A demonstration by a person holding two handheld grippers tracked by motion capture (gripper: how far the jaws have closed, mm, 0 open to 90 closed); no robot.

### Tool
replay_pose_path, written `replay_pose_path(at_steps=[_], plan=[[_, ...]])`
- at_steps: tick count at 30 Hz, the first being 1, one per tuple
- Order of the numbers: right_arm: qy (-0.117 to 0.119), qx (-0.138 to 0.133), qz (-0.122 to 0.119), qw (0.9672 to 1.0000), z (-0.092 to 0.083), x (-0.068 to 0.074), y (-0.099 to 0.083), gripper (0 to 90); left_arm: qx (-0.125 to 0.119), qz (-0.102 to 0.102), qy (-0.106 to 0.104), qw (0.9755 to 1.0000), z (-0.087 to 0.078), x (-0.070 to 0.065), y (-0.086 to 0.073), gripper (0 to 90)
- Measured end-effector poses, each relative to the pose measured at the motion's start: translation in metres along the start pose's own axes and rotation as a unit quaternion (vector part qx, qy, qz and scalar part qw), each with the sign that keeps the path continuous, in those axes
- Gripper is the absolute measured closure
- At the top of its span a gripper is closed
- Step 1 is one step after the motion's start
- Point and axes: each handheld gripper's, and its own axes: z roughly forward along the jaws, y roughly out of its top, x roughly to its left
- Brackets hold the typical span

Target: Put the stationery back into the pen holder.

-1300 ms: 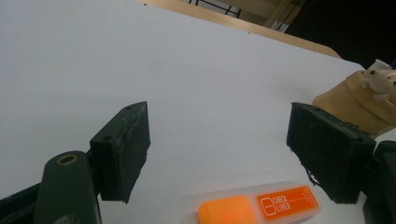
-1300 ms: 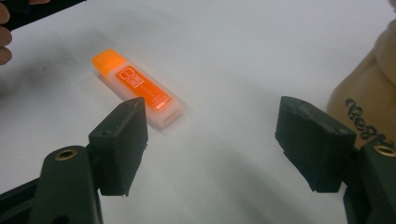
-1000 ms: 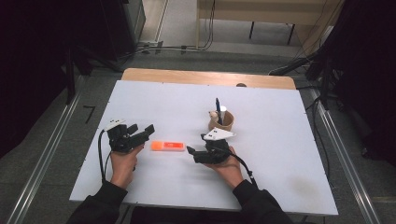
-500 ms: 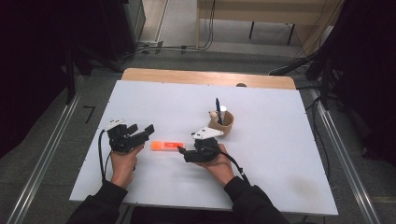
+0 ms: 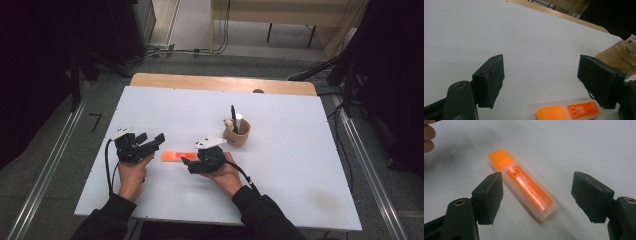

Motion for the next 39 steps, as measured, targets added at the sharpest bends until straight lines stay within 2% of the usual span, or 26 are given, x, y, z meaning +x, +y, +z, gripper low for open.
replay_pose_path(at_steps=[12,29,39], plan=[[0.002,0.016,-0.018,0.9997,0.018,0.006,0.003,24.0,-0.001,-0.003,0.0,1.0,0.0,0.001,0.0,22.0],[0.0,0.039,-0.038,0.9985,0.026,0.01,0.006,26.0,0.001,-0.004,0.0,1.0,0.001,0.001,0.0,22.1],[0.002,0.058,-0.048,0.9972,0.03,0.013,0.007,32.5,0.002,-0.003,-0.001,1.0,0.0,0.001,-0.001,22.1]])
